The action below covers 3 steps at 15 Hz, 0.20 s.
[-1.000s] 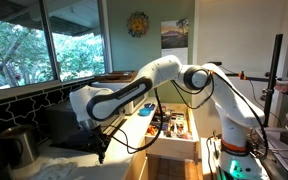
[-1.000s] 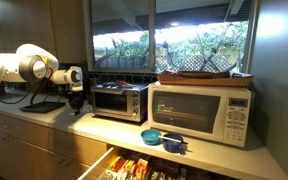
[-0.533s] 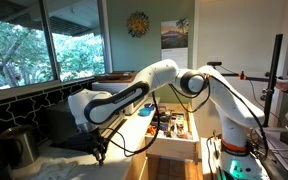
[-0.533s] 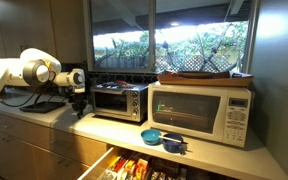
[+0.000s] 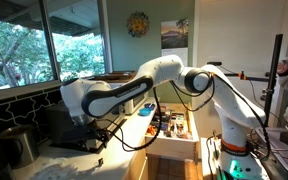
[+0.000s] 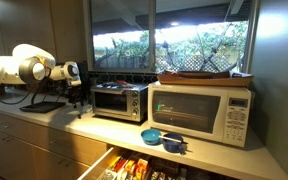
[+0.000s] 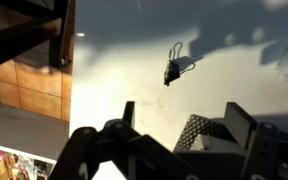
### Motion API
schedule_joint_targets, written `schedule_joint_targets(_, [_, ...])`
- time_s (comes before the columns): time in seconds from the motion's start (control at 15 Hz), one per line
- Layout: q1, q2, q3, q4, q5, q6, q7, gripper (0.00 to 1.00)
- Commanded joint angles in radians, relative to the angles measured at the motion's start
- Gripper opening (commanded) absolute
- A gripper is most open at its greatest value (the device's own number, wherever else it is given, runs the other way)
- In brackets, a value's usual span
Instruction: Move the clip from the oven to the countertop
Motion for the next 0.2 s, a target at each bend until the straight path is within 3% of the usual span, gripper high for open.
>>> schedule_joint_targets(0.0, [0.059,-0.101,-0.017,-0.063,-0.137,0.014,-0.054,1.0])
schedule_joint_targets(0.07, [0.063,-0.125,-0.015,-0.079,-0.174,0.037,-0.081,1.0])
schedule_joint_targets(0.13, [0.045,-0.062,0.0,-0.006,-0.117,0.002,-0.043,1.0])
